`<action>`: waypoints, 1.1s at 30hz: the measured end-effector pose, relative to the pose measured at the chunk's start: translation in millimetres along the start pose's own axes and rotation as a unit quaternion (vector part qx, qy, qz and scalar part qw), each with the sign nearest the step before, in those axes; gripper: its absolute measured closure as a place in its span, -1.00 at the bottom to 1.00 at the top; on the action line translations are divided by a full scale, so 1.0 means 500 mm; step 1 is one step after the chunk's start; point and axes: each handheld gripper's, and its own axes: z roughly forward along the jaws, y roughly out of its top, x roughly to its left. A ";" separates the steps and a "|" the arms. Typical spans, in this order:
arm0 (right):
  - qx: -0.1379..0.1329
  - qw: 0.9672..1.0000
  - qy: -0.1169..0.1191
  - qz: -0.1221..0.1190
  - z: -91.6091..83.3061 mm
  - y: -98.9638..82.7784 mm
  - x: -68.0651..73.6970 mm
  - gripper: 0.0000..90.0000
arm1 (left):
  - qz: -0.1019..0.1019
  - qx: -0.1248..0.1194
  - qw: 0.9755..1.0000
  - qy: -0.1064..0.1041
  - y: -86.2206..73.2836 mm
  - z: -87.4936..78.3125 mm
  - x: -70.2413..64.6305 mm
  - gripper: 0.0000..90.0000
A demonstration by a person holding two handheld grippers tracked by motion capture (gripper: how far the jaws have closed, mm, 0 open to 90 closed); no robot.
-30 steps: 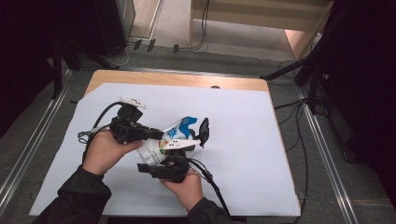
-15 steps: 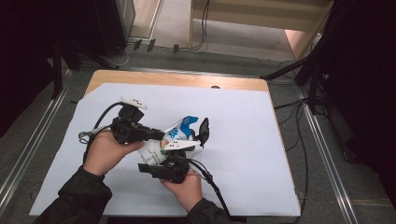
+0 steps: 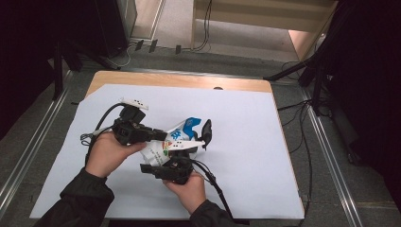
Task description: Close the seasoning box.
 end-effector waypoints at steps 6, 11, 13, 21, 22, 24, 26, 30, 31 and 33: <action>0.000 1.000 0.002 0.002 -0.002 0.003 0.001 0.48 | 0.002 -0.004 1.000 0.001 0.000 0.002 0.002 0.94; 0.000 1.000 0.003 0.003 -0.002 0.004 0.000 0.48 | 0.003 -0.005 1.000 0.001 0.001 0.004 0.002 0.94; 0.000 1.000 0.003 0.004 -0.003 0.004 0.000 0.47 | 0.005 -0.006 1.000 0.001 0.001 0.004 0.002 0.94; -0.002 1.000 0.008 0.006 -0.005 0.010 -0.001 0.46 | 0.006 -0.015 1.000 0.007 0.002 0.003 0.003 0.94; -0.001 1.000 0.008 0.006 -0.005 0.010 -0.001 0.46 | 0.006 -0.016 1.000 0.007 0.002 0.003 0.003 0.94; -0.001 1.000 0.008 0.006 -0.005 0.010 -0.001 0.46 | 0.006 -0.015 1.000 0.012 0.002 0.004 0.003 0.94; 0.000 1.000 0.008 0.005 -0.005 0.010 -0.001 0.46 | 0.005 -0.016 1.000 0.011 0.002 0.004 0.004 0.94; 0.000 1.000 0.008 0.005 -0.005 0.010 -0.002 0.46 | 0.006 -0.016 1.000 0.013 0.002 0.004 0.003 0.94; 0.000 1.000 0.008 0.006 -0.005 0.010 -0.002 0.46 | 0.006 -0.016 1.000 0.012 0.002 0.004 0.003 0.94; -0.001 1.000 0.008 0.006 -0.005 0.011 -0.002 0.47 | 0.007 -0.018 1.000 0.010 0.002 0.003 0.004 0.94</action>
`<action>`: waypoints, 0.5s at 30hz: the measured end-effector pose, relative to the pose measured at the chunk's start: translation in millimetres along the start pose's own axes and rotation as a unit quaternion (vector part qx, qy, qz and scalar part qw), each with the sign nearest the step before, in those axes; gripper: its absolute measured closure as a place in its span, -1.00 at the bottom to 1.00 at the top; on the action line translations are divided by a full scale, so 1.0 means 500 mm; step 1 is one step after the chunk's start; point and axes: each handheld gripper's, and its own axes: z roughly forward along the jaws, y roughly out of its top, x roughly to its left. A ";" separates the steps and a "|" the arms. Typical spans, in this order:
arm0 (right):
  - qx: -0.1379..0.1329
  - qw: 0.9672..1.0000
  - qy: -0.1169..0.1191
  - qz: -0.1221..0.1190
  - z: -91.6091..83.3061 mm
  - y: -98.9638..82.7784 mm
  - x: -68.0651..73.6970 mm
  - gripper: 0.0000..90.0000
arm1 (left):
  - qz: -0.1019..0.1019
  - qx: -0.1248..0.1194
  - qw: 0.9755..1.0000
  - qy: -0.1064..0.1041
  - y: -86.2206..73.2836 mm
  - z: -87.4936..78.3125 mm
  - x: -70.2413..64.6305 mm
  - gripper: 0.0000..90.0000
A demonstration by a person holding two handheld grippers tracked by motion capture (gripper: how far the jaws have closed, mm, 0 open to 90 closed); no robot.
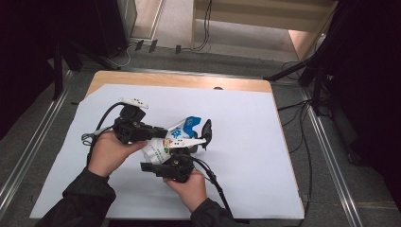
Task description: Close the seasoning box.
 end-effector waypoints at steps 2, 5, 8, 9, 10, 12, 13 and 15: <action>0.001 1.000 -0.001 0.000 -0.001 0.001 0.000 0.47 | 0.000 0.000 1.000 0.001 0.000 0.000 0.000 0.94; 0.003 1.000 0.000 0.000 0.000 0.000 0.000 0.47 | -0.001 0.001 1.000 0.000 0.000 0.001 0.000 0.94; 0.004 1.000 -0.001 0.000 0.000 0.000 0.000 0.47 | 0.000 0.001 1.000 0.000 0.000 0.001 0.000 0.94; 0.004 1.000 -0.001 -0.001 0.000 0.000 0.000 0.47 | 0.000 0.002 1.000 -0.001 0.000 0.002 0.000 0.94; 0.004 1.000 -0.002 -0.001 0.000 0.000 -0.001 0.47 | 0.000 0.003 1.000 0.001 0.000 0.002 0.000 0.94; 0.006 1.000 -0.001 -0.002 0.000 0.000 -0.001 0.46 | 0.001 0.004 1.000 0.000 0.000 0.003 0.000 0.94; 0.006 1.000 -0.002 -0.002 0.000 0.000 -0.002 0.47 | 0.001 0.004 1.000 -0.001 0.000 0.003 0.000 0.94; 0.007 1.000 -0.002 -0.002 0.000 0.000 -0.002 0.47 | 0.002 0.003 1.000 -0.001 0.000 0.004 0.000 0.94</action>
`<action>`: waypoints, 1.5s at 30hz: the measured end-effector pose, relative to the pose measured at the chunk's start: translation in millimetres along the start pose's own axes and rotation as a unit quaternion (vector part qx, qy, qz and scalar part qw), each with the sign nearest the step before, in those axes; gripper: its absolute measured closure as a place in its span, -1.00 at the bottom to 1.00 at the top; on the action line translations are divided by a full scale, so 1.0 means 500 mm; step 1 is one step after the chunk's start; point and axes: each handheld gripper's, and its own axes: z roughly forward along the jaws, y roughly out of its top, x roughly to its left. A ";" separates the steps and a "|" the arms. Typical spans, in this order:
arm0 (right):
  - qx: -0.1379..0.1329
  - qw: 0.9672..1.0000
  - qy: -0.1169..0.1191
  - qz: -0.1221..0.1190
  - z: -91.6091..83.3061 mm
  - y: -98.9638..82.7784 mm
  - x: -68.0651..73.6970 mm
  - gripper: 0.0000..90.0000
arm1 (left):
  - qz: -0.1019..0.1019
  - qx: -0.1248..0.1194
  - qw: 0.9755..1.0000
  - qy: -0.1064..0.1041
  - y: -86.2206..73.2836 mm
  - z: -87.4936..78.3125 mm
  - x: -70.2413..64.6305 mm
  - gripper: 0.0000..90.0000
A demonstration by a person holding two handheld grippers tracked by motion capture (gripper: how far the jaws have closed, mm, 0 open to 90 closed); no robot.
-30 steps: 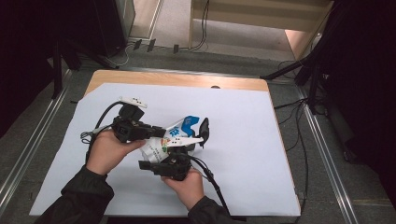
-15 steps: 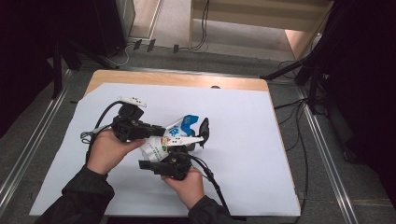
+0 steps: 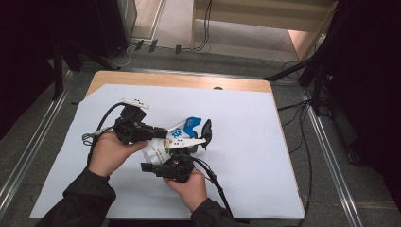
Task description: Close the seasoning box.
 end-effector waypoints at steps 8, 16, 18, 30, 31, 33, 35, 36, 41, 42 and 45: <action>0.001 1.000 0.001 0.001 0.000 0.000 0.000 0.47 | 0.000 0.000 1.000 0.000 0.000 0.000 0.000 0.94; 0.002 1.000 0.002 0.001 0.000 0.000 0.000 0.47 | 0.000 0.001 1.000 0.001 0.000 0.001 -0.001 0.94; 0.002 1.000 0.002 0.000 0.000 0.000 0.000 0.47 | 0.000 0.000 1.000 0.000 0.000 0.001 0.000 0.94; 0.003 1.000 0.001 0.000 0.000 0.001 -0.001 0.46 | -0.001 0.001 1.000 0.000 0.000 0.002 -0.001 0.94; 0.003 1.000 0.001 0.000 0.000 0.000 -0.001 0.46 | 0.000 0.002 1.000 0.000 0.000 0.002 -0.001 0.94; 0.003 1.000 0.001 0.000 0.000 0.000 -0.001 0.46 | 0.000 0.001 1.000 0.000 0.000 0.002 -0.002 0.94; 0.003 1.000 0.001 -0.001 0.000 0.000 -0.001 0.46 | 0.000 0.002 1.000 0.000 0.000 0.002 -0.002 0.94; 0.004 1.000 0.001 0.000 0.000 0.000 -0.001 0.46 | 0.000 0.002 1.000 0.001 0.000 0.002 -0.002 0.94; 0.004 1.000 0.001 0.000 0.000 0.001 -0.001 0.46 | -0.001 -0.001 1.000 0.001 0.000 0.003 -0.003 0.94; 0.004 1.000 0.001 0.000 0.000 0.001 -0.001 0.46 | 0.000 0.000 1.000 0.002 0.000 0.003 -0.003 0.94; 0.005 1.000 0.002 0.000 0.000 0.002 0.000 0.46 | 0.001 0.000 1.000 0.003 0.000 0.003 -0.003 0.94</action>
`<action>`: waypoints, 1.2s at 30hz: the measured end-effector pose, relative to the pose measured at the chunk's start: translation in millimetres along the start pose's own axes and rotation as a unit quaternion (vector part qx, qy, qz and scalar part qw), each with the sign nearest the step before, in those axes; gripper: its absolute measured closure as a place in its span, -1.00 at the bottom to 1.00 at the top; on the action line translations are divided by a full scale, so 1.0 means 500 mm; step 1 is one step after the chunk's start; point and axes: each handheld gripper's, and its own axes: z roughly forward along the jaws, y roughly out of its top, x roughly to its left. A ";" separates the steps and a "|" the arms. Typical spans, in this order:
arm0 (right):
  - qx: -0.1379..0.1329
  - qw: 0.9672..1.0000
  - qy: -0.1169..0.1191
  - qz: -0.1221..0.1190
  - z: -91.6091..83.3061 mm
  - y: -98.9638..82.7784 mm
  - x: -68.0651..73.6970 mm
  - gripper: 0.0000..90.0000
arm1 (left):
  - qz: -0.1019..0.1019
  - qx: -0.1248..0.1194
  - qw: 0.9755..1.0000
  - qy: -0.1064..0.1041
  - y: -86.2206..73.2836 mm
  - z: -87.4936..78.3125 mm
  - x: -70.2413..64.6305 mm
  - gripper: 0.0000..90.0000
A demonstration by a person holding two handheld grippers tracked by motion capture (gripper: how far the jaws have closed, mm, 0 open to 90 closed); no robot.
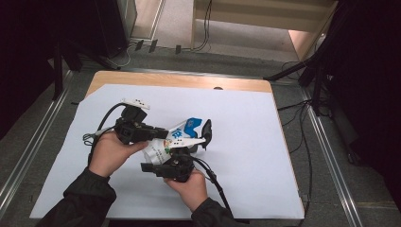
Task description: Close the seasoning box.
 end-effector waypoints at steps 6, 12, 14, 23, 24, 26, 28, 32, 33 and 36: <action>0.000 1.000 0.000 -0.001 -0.001 0.001 0.001 0.46 | 0.000 -0.001 1.000 -0.001 0.000 0.000 0.000 0.94; 0.001 1.000 -0.001 -0.001 -0.001 0.001 0.000 0.46 | 0.000 0.000 1.000 0.000 0.000 0.000 -0.001 0.94; 0.000 1.000 -0.001 -0.001 -0.001 0.001 0.000 0.46 | 0.000 -0.001 1.000 -0.001 0.000 0.000 -0.001 0.94; 0.000 1.000 0.000 -0.004 -0.001 0.002 0.001 0.47 | 0.002 -0.002 1.000 -0.002 0.000 0.000 -0.002 0.93; 0.000 1.000 0.000 -0.003 -0.001 0.001 0.001 0.47 | 0.002 -0.002 1.000 -0.003 -0.001 0.001 -0.002 0.93; 0.000 1.000 0.001 -0.002 -0.001 0.001 0.001 0.47 | 0.003 0.000 1.000 -0.002 -0.001 0.001 -0.003 0.93; 0.001 1.000 0.000 -0.002 -0.001 0.001 0.001 0.47 | 0.005 0.000 1.000 -0.001 -0.001 0.002 -0.004 0.93; 0.000 1.000 0.000 -0.003 -0.001 0.001 0.001 0.47 | 0.005 -0.001 1.000 -0.002 -0.001 0.002 -0.003 0.93; 0.000 1.000 0.000 -0.002 -0.001 0.001 0.001 0.46 | 0.006 -0.001 1.000 -0.001 -0.001 0.002 -0.003 0.93; 0.000 1.000 0.000 -0.002 -0.001 0.002 0.001 0.46 | 0.005 -0.001 1.000 -0.003 -0.001 0.003 -0.002 0.92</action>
